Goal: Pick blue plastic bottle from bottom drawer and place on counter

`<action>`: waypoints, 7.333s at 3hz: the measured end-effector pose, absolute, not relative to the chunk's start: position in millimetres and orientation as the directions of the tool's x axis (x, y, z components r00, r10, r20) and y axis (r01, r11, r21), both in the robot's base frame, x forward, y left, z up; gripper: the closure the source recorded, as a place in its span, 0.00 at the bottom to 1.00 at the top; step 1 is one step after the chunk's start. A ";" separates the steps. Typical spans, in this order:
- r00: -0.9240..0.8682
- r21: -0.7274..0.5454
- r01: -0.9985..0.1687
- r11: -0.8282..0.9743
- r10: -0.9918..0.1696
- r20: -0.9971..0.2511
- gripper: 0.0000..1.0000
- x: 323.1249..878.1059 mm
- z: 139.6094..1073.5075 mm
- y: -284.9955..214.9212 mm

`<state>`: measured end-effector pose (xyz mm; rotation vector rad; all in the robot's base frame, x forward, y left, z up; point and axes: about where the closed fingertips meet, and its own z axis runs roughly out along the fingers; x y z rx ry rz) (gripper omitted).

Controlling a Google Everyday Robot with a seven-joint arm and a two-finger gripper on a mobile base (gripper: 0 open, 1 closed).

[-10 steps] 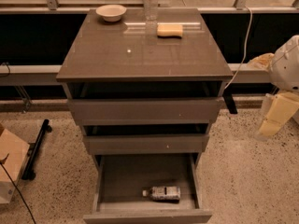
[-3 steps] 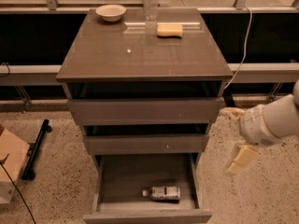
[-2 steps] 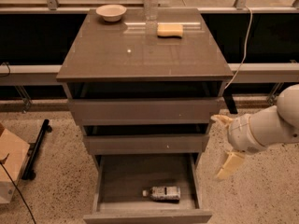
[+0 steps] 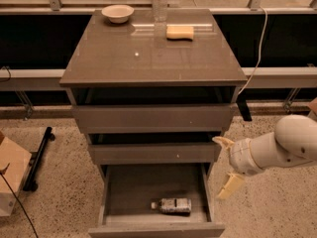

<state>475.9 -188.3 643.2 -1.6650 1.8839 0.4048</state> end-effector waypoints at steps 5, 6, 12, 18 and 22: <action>-0.171 -0.068 -0.955 0.288 -0.726 -0.666 0.00 494.9 498.7 -151.5; -0.193 -0.039 -0.952 0.303 -0.695 -0.693 0.00 496.0 467.8 -146.0; -0.305 0.083 -0.929 0.361 -0.618 -0.725 0.00 557.2 322.4 -113.7; -0.459 0.223 -0.879 0.422 -0.617 -0.639 0.00 565.6 163.7 -107.6; -0.477 0.253 -0.875 0.413 -0.647 -0.595 0.71 562.9 146.2 -106.1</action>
Offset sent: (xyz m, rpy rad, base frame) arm 0.0102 -0.0016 -0.0383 0.0594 0.0173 -0.0044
